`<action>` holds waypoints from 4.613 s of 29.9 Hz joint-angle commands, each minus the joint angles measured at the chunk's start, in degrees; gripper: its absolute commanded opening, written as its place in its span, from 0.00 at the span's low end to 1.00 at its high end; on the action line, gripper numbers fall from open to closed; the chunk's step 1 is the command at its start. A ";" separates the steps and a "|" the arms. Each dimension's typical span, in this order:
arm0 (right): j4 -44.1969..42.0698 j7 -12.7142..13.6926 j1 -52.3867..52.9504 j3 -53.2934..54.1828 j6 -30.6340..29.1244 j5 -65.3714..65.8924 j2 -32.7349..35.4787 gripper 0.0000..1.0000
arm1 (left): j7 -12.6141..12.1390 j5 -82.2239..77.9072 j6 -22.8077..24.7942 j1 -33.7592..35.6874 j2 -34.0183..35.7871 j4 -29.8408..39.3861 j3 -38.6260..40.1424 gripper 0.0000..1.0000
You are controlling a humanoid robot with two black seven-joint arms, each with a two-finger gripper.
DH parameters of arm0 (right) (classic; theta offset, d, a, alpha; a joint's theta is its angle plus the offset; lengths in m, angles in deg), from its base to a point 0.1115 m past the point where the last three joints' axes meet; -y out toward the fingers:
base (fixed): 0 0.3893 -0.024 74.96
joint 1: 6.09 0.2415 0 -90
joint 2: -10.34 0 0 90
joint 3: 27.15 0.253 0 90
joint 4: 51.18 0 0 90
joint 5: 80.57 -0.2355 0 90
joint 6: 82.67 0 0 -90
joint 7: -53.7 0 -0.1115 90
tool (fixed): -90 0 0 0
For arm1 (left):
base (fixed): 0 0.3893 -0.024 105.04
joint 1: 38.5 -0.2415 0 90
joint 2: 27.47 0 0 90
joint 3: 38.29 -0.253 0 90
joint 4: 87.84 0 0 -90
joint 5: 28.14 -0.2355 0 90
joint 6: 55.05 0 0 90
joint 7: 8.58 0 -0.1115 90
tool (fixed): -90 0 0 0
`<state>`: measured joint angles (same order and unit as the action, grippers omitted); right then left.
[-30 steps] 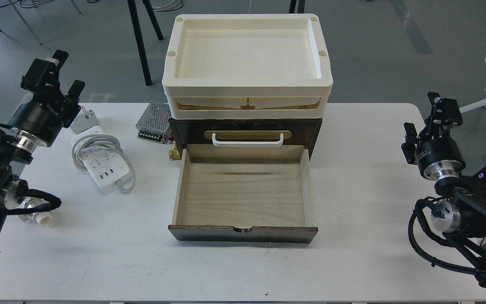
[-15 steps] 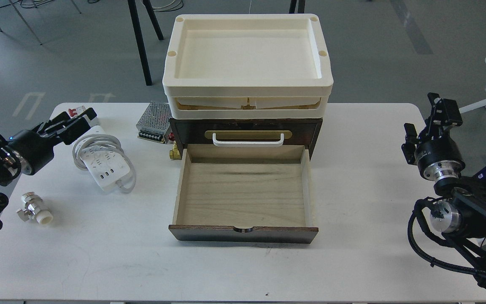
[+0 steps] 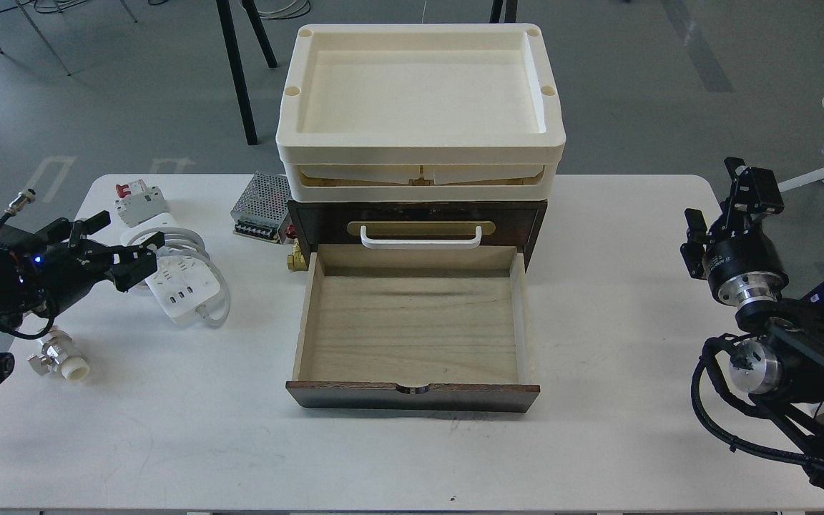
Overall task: Put charging cable into cabinet
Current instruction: 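Move the left gripper down onto the coiled white charging cable, then close the left gripper on the white cable coil and power brick, then lift the cable with the left gripper high above the cabinet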
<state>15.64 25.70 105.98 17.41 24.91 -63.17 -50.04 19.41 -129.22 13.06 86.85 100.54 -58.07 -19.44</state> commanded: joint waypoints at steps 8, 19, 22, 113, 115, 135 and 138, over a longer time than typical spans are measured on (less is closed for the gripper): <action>0.06 0.00 -0.01 0.00 0.00 0.00 0.00 0.99 | 0.01 0.00 -1.76 4.28 -5.57 -6.57 -8.47 0.96; 0.06 0.00 -0.01 0.00 0.00 0.00 0.00 0.99 | 0.01 0.61 -1.32 6.92 -15.67 -20.98 -9.89 0.90; 0.06 0.00 -0.01 0.00 0.00 0.00 0.00 0.99 | 0.01 2.02 -0.88 6.92 -16.21 -21.25 -9.97 0.90; -0.03 0.00 -0.09 0.62 0.26 -0.26 -0.08 0.99 | 0.01 44.72 5.53 4.81 -12.96 -24.94 -16.74 0.02; 0.06 0.00 -0.09 0.53 0.26 -0.18 -0.08 0.99 | 0.01 47.97 7.11 4.90 -12.34 -24.94 -16.83 0.02; -0.03 0.00 -0.09 0.53 0.26 -0.18 -0.35 0.99 | 0.01 67.50 35.23 17.28 1.63 -24.77 -11.21 0.01; -0.03 0.00 -0.09 0.53 0.26 -0.18 -0.35 0.99 | 0.01 67.50 40.59 19.65 2.60 -23.98 -11.12 0.01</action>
<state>15.61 25.70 105.88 17.97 25.17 -63.36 -50.34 19.42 -61.79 48.69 104.22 102.13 -82.71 -30.64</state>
